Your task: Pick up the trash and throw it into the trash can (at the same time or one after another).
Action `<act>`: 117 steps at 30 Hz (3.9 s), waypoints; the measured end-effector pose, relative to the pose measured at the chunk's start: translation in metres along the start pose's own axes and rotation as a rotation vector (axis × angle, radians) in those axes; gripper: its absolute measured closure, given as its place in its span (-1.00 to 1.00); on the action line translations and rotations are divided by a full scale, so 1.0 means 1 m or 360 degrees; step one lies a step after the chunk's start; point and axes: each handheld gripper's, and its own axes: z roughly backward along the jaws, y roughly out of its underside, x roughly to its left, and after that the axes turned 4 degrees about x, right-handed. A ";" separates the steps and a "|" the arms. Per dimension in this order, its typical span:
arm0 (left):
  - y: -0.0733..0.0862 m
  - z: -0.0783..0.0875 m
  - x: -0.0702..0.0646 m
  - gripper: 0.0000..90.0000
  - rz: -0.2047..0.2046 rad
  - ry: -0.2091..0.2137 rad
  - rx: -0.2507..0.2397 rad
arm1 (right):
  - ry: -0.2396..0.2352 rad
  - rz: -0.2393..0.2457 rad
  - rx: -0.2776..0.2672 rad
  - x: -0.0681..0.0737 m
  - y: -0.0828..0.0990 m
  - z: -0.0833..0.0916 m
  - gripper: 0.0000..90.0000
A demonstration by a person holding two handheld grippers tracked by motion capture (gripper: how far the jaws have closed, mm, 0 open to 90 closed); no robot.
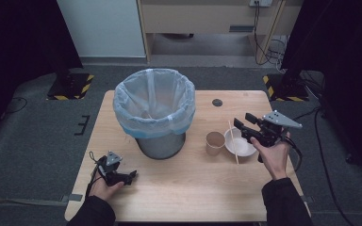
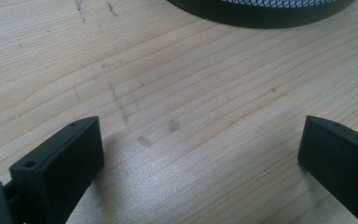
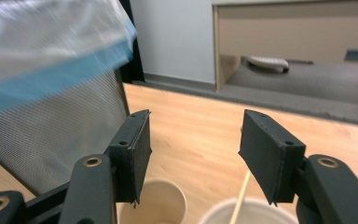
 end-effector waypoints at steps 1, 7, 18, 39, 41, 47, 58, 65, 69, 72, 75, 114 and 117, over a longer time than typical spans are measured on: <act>0.000 0.000 0.000 -1.00 0.0000 0.0000 0.0000 | 0.0009 -0.0015 0.0015 -0.002 0.006 -0.003 -0.04; 0.000 0.000 0.000 -1.00 0.0000 0.0000 0.0000 | 0.0045 -0.0034 0.0125 -0.011 0.027 -0.013 -0.02; 0.000 0.000 0.000 -1.00 0.0001 0.0001 0.0001 | 0.0133 -0.0093 0.0374 -0.023 0.063 -0.029 0.21; 0.000 0.000 0.000 -1.00 0.0002 0.0000 0.0000 | 0.0184 -0.0115 0.0629 -0.027 0.088 -0.055 0.47; 0.000 0.000 0.000 -1.00 0.0002 0.0000 0.0000 | 0.0185 -0.0118 0.0632 -0.027 0.088 -0.055 0.49; 0.000 0.000 0.000 -1.00 0.0001 0.0000 0.0000 | 0.0201 -0.0129 0.0658 -0.030 0.088 -0.053 0.59; 0.000 0.000 0.000 -1.00 0.0001 0.0000 0.0000 | 0.0208 -0.0111 0.0701 -0.033 0.089 -0.051 0.83; 0.000 0.000 0.000 -1.00 0.0002 0.0000 0.0000 | 0.0213 -0.0114 0.0708 -0.034 0.087 -0.050 0.90; 0.000 0.000 0.000 -1.00 0.0002 0.0000 0.0000 | 0.0209 -0.0132 0.0683 -0.035 0.085 -0.048 0.90; 0.000 0.000 0.000 -1.00 0.0002 0.0000 0.0000 | 0.0205 -0.0146 0.0643 -0.036 0.081 -0.044 0.90; 0.000 0.000 0.000 -1.00 0.0002 0.0000 0.0000 | 0.0202 -0.0162 0.0595 -0.037 0.076 -0.041 0.90; 0.000 0.000 0.000 -1.00 0.0001 0.0000 0.0000 | 0.0043 -0.0271 -0.0115 -0.030 0.003 0.021 0.91; 0.000 0.000 0.000 -1.00 0.0001 0.0000 0.0000 | 0.0012 -0.0281 -0.0183 -0.027 -0.005 0.027 0.91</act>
